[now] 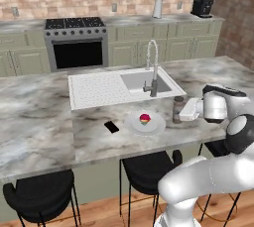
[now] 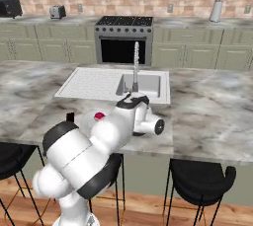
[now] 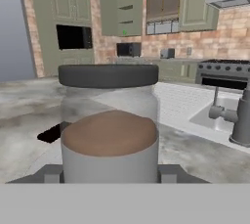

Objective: Take the cinnamon bottle from the cabinet and place it on the dining table, next to the plate with the cupcake. Then take the chocolate from the dining counter and place it on the cupcake plate.

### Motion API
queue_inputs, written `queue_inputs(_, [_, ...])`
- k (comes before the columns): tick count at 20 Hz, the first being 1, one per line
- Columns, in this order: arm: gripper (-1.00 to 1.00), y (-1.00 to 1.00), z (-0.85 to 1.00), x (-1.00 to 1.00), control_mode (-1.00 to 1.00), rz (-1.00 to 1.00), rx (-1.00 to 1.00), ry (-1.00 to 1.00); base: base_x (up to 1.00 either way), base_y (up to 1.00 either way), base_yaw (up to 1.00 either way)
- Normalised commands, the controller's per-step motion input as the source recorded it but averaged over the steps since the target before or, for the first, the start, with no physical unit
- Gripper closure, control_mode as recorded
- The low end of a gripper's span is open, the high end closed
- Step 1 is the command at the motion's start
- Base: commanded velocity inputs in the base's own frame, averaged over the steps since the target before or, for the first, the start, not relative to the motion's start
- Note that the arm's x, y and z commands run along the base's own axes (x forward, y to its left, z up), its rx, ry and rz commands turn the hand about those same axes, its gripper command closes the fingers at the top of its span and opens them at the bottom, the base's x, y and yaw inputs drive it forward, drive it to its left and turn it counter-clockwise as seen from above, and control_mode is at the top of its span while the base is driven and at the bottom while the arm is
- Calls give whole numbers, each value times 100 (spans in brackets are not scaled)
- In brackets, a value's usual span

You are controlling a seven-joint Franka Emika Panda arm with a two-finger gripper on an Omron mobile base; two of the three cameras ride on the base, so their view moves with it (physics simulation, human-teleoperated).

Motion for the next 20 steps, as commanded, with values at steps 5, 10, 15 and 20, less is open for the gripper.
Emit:
queue_inputs(5, [100, -2, -55, 42, -100, 5, 5, -1, 0, 0, 0])
queue_inputs(10, [100, -16, -47, 15, -100, 4, 4, -6, 0, 0, 0])
queue_inputs(15, [100, -27, -32, 14, -100, 0, 1, -5, 0, 0, 0])
queue_inputs(20, [100, -13, -17, 7, -100, 0, 1, -1, 0, 0, 0])
